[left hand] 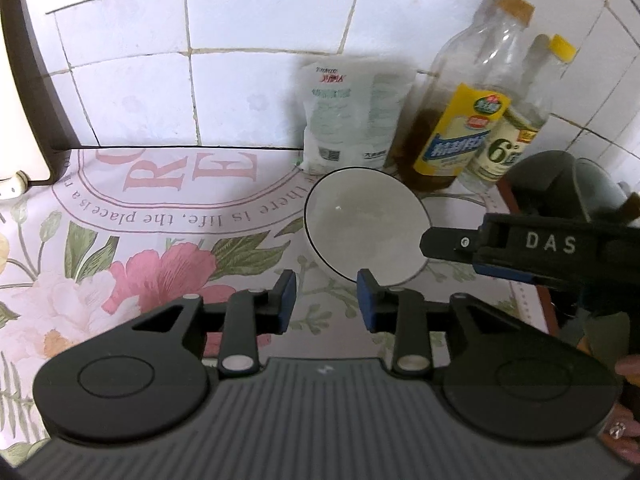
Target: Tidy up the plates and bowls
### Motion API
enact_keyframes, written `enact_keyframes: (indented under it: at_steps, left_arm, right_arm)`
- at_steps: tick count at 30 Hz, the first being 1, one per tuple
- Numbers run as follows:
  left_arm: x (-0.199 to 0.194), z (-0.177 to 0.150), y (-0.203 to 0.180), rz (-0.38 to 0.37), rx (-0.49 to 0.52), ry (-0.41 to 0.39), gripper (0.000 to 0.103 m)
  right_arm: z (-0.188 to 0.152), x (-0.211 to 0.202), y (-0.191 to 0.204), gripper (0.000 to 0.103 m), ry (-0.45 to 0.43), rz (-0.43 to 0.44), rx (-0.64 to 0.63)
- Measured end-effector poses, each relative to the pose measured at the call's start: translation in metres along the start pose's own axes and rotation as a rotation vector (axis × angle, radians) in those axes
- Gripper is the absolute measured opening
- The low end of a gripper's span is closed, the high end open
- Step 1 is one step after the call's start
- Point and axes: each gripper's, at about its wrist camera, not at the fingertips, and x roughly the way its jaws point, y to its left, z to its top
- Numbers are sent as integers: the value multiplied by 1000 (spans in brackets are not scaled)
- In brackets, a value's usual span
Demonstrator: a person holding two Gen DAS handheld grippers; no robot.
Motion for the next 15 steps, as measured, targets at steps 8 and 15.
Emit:
enact_keyframes:
  at_steps: [8,15]
  left_arm:
    - [41,4,6,19,-60,28,40]
    - [70,11,8,37,-74,59,41]
  right_arm:
    - [9,39,-12,68,50,-47,60]
    - [11,65,-21,68,88,-52,107]
